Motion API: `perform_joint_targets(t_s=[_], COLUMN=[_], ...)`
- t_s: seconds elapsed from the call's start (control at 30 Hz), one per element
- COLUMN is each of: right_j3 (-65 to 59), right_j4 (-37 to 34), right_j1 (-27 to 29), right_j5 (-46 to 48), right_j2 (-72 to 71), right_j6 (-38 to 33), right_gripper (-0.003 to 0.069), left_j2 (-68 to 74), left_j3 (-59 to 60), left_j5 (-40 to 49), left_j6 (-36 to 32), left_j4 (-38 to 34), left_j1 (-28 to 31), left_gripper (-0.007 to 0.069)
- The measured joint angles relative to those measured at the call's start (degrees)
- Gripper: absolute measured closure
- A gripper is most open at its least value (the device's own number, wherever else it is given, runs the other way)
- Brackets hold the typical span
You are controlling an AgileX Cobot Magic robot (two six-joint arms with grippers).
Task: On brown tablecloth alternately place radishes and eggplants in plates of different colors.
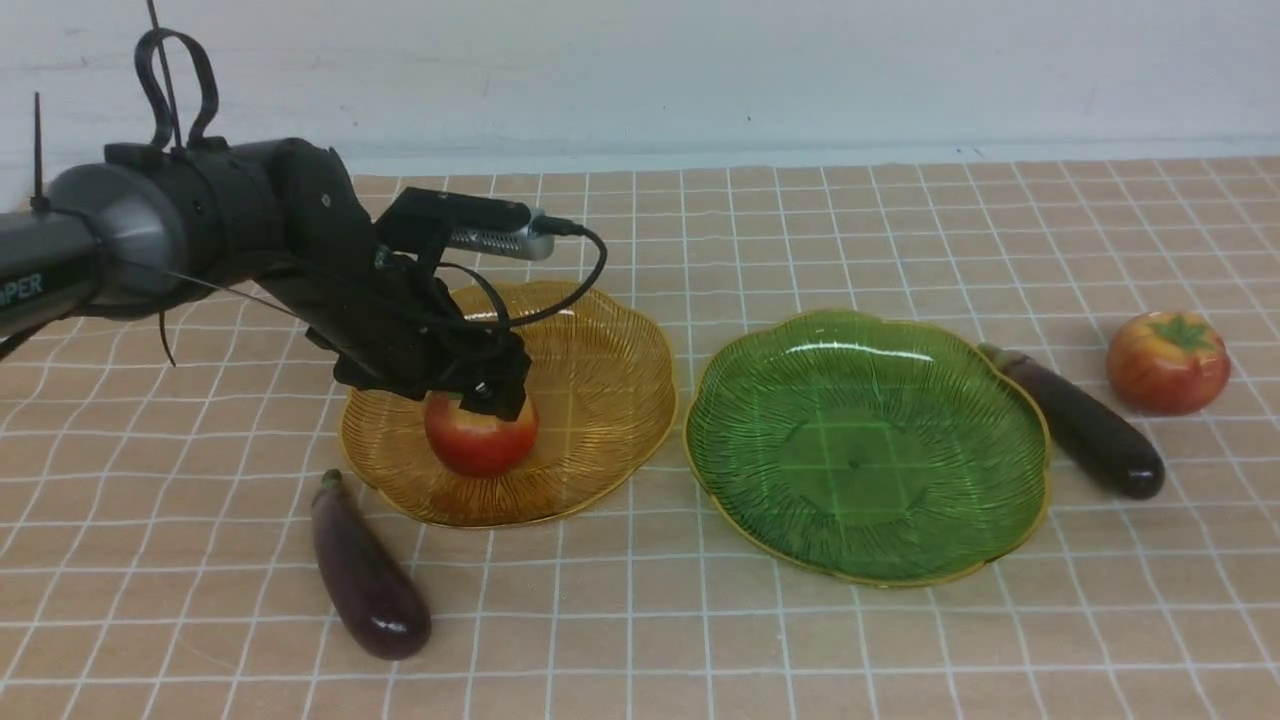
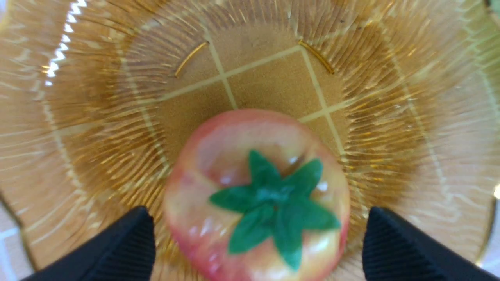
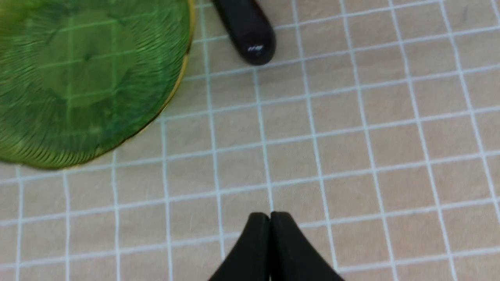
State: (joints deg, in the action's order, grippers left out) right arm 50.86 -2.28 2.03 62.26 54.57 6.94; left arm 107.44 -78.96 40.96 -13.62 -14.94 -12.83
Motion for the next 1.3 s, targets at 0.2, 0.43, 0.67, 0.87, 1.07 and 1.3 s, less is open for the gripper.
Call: perform_joint_targets(t_s=[0.2,0.43,0.67,0.87,1.07,1.3], right_j3=[6.3,18.3,32.5,42.5,51.8,56.4], right_j4=[1.4,4.3,6.0,6.8,6.6,3.3], right_j1=[0.0,0.0,2.0,3.1,3.1,3.1], right_j5=[-5.2,-7.8,-6.2,-2.6,0.1,3.6], right_j2=[11.3,27.6,45.6,58.0,67.5,73.4], right_j6=[0.3,0.3,3.4,4.1,4.1,2.9], right_gripper=[0.065,0.0459,0.0099,-0.0022,-0.0031,-0.0032], left_j2=[-4.0,-13.2,-24.0,-30.7,-32.6,-32.6], left_j3=[0.0,0.1,1.8,4.6,5.7,5.8], left_j5=[1.8,11.8,21.1,22.4,22.8,22.8], left_j6=[0.0,0.1,-0.1,-0.1,-0.1,-0.1], left_j4=[0.6,0.8,0.9,0.9,1.0,1.1], left_j1=[0.0,0.0,0.0,0.0,0.0,0.0], left_gripper=[0.0029,0.0461,0.0623,0.0628,0.0628,0.0628])
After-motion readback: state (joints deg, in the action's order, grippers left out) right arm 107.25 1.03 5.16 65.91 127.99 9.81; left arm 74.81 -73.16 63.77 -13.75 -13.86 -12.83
